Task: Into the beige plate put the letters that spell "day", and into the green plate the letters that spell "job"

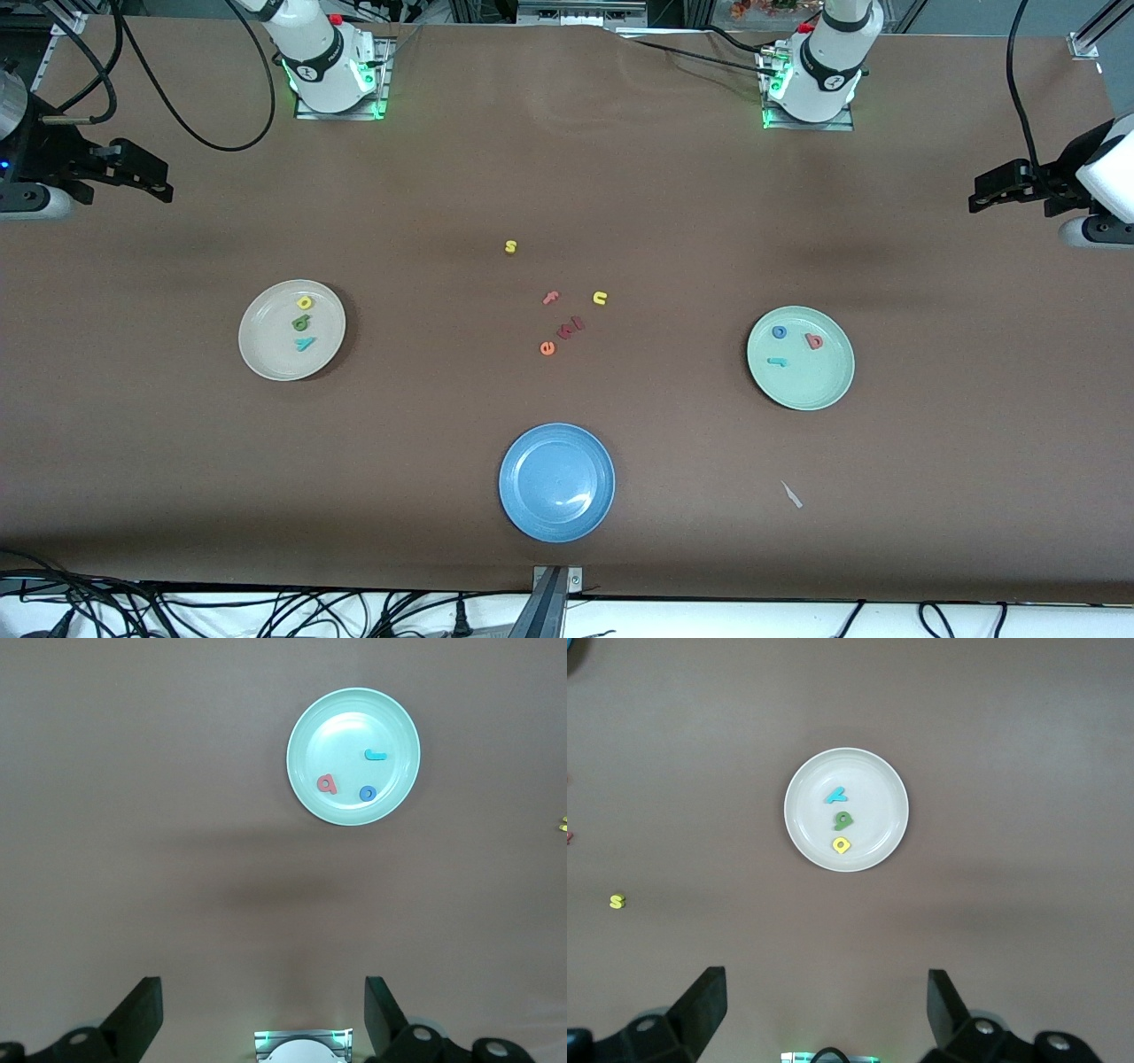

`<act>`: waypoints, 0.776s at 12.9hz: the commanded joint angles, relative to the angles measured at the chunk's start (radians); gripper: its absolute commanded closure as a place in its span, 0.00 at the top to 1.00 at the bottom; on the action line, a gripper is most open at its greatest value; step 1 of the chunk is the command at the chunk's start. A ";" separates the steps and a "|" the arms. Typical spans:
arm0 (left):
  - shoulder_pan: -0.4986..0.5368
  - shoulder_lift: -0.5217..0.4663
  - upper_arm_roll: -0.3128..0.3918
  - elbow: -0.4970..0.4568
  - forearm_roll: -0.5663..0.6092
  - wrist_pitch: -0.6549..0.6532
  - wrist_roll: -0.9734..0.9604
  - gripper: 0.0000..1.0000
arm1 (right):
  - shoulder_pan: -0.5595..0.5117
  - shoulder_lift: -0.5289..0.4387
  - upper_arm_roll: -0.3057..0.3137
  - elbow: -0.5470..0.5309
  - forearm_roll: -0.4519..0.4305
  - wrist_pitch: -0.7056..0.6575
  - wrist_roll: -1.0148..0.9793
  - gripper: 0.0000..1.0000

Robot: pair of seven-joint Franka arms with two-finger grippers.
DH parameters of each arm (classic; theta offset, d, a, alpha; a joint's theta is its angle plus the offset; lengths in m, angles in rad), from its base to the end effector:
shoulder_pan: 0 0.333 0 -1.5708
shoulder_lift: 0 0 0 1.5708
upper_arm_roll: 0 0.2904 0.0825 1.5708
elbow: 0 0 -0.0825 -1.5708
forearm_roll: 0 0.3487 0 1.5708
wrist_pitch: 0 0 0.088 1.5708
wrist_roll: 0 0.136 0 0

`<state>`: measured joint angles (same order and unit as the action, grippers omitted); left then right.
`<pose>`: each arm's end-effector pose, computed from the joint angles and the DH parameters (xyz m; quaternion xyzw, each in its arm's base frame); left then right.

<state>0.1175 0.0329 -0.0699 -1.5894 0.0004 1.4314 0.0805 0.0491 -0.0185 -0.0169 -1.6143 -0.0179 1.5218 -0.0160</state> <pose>0.5045 0.0246 0.5348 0.9953 -0.0165 -0.0950 0.0070 0.5053 0.0137 0.5565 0.9990 0.0240 -0.0369 0.0091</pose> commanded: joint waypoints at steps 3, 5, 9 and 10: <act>-0.021 -0.024 0.013 -0.014 -0.020 0.009 0.001 1.00 | -0.014 -0.006 0.011 -0.006 -0.004 -0.008 -0.010 1.00; -0.030 -0.024 0.018 -0.011 -0.019 0.009 -0.001 1.00 | -0.014 -0.006 0.011 -0.006 -0.004 -0.006 -0.010 1.00; -0.045 -0.024 0.025 -0.009 -0.017 0.009 -0.002 1.00 | -0.014 -0.006 0.011 -0.006 -0.004 -0.008 -0.010 1.00; -0.050 -0.024 0.025 -0.008 -0.017 0.009 -0.002 1.00 | -0.014 -0.006 0.011 -0.006 -0.004 -0.008 -0.010 1.00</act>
<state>0.0865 0.0279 -0.0628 -1.5893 0.0004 1.4330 0.0804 0.0482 -0.0185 -0.0169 -1.6144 -0.0179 1.5213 -0.0160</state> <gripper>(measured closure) 0.000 0.000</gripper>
